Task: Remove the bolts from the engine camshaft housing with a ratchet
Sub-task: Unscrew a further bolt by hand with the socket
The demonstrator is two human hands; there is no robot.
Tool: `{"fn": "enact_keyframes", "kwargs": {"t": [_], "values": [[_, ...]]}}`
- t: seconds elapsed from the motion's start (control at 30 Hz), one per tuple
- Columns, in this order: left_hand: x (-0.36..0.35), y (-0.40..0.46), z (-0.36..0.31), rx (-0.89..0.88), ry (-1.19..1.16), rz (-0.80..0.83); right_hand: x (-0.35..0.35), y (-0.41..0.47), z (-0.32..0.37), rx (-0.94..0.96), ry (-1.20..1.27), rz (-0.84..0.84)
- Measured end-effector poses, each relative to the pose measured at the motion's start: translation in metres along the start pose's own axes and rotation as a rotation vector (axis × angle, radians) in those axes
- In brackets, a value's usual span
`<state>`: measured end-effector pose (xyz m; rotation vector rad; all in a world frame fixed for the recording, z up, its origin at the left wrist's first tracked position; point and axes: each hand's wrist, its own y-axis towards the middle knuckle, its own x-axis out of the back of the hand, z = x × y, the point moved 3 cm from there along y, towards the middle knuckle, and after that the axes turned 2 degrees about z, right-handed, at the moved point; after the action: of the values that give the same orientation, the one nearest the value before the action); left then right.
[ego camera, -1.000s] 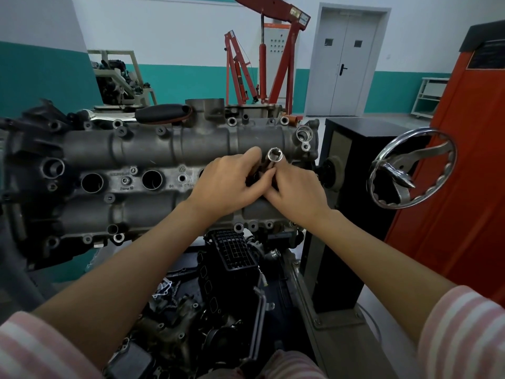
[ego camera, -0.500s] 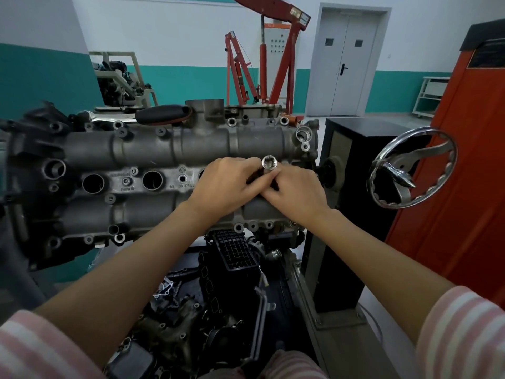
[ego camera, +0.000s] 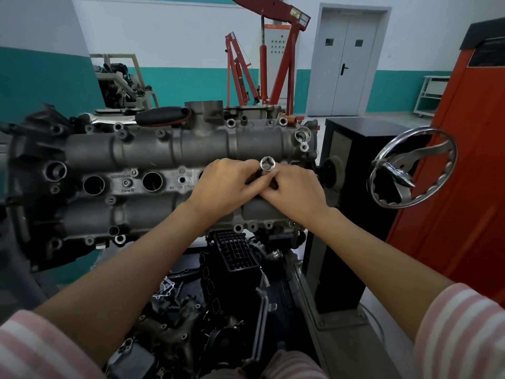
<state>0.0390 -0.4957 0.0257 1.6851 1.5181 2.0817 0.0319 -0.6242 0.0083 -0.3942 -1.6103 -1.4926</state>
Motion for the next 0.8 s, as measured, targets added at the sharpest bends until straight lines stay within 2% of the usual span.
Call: {"fn": "enact_keyframes", "kwargs": {"t": [0.1, 0.23, 0.6, 0.73, 0.8], "values": [[-0.0009, 0.0002, -0.0023, 0.000, 0.033, 0.029, 0.0027, -0.0021, 0.0019, 0.028, 0.037, -0.028], [0.0001, 0.0001, -0.0021, 0.002, 0.006, -0.005, 0.0013, -0.0014, 0.0032, 0.013, 0.005, 0.023], [-0.0009, -0.0012, 0.0008, 0.002, 0.031, -0.060, 0.0006, -0.0010, 0.0021, 0.019, -0.004, -0.006], [-0.0006, -0.0009, -0.0014, -0.015, 0.071, -0.030, 0.0020, -0.0032, 0.0035, 0.052, 0.017, -0.046], [-0.0003, -0.0009, -0.0025, -0.004, 0.069, -0.033, 0.0021, -0.0022, 0.0036, 0.032, 0.016, -0.011]]}}
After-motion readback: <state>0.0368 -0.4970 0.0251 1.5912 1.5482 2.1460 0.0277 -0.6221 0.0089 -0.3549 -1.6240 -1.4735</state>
